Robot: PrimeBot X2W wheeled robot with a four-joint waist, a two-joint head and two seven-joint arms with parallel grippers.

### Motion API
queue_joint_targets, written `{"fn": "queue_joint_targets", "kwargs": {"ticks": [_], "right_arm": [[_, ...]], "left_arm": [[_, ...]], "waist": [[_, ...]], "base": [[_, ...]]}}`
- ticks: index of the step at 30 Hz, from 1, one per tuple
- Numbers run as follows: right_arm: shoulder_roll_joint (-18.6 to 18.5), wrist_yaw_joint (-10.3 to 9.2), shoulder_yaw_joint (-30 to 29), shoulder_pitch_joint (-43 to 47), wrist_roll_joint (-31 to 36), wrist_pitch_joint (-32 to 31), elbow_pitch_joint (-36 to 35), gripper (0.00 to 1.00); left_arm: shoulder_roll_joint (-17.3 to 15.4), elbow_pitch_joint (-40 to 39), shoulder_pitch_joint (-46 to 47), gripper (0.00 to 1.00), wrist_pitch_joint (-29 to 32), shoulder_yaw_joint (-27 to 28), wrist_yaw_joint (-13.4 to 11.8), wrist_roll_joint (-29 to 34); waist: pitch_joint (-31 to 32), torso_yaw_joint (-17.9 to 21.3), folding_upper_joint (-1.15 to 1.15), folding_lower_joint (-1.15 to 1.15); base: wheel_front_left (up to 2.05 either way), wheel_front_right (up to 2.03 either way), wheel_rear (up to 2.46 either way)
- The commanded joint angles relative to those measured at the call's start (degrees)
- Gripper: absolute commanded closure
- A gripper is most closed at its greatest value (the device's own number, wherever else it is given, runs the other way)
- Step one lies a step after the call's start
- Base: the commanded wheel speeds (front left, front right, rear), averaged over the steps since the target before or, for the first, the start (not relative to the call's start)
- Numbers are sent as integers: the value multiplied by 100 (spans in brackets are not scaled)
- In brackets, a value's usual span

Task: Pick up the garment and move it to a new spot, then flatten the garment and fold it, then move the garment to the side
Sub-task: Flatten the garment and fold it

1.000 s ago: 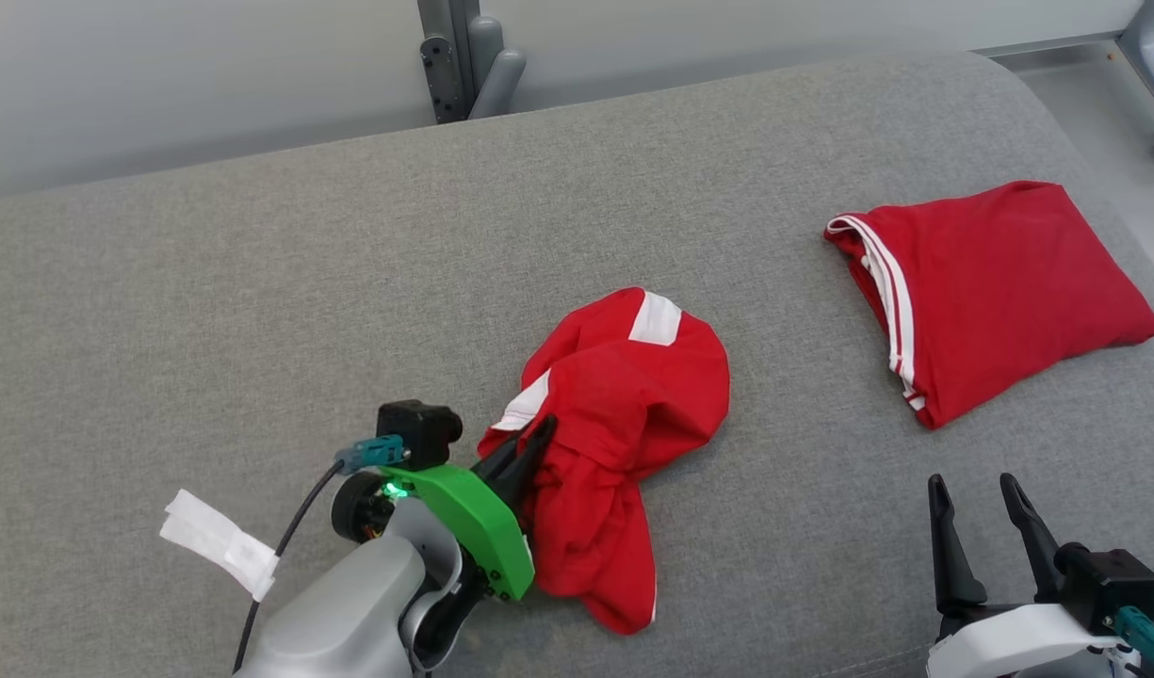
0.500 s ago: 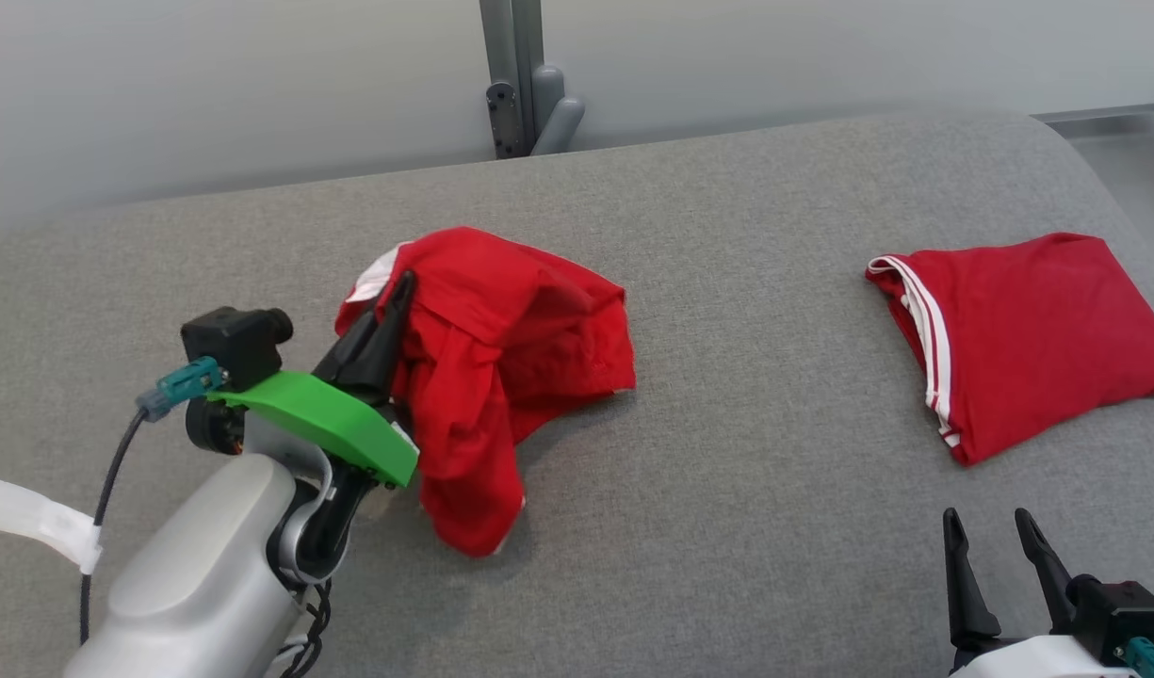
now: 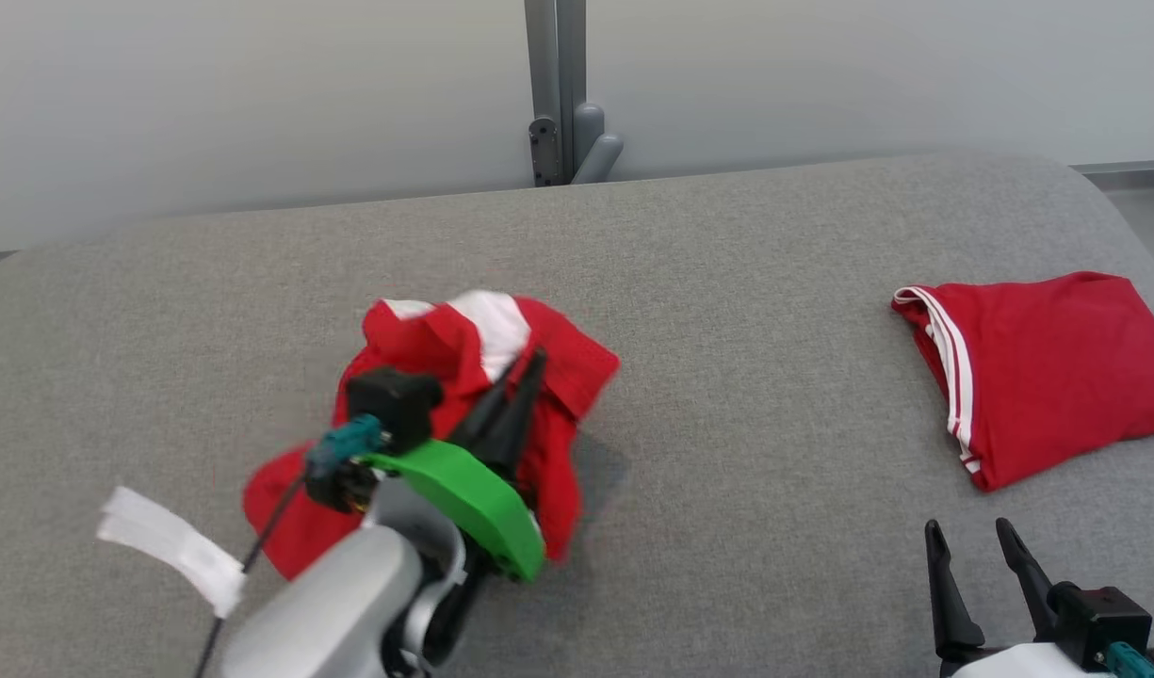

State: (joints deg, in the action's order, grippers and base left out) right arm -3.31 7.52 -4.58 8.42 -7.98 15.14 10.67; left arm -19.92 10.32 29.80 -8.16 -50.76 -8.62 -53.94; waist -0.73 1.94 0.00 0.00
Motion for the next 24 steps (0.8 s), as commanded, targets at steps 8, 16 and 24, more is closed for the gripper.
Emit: {"fn": "queue_joint_targets", "kwargs": {"ticks": [8, 16, 24], "right_arm": [[-15, -7, 263, -395, -29, -3, 25, 0], [10, -7, 166, -446, -9, -3, 37, 0], [33, -7, 217, -547, -58, -3, 35, 0]], "left_arm": [[1188, 1224, -53, 100, 25, -735, 138, 196], [1639, 2095, 191, 90, -260, -904, 436, 113], [1693, 2456, 209, 76, -413, -808, 519, -543]], "waist": [[-375, 401, 0, 0], [-633, 789, 0, 0], [-759, 997, 0, 0]], "base": [[0, 0, 0], [0, 0, 0], [0, 0, 0]]}}
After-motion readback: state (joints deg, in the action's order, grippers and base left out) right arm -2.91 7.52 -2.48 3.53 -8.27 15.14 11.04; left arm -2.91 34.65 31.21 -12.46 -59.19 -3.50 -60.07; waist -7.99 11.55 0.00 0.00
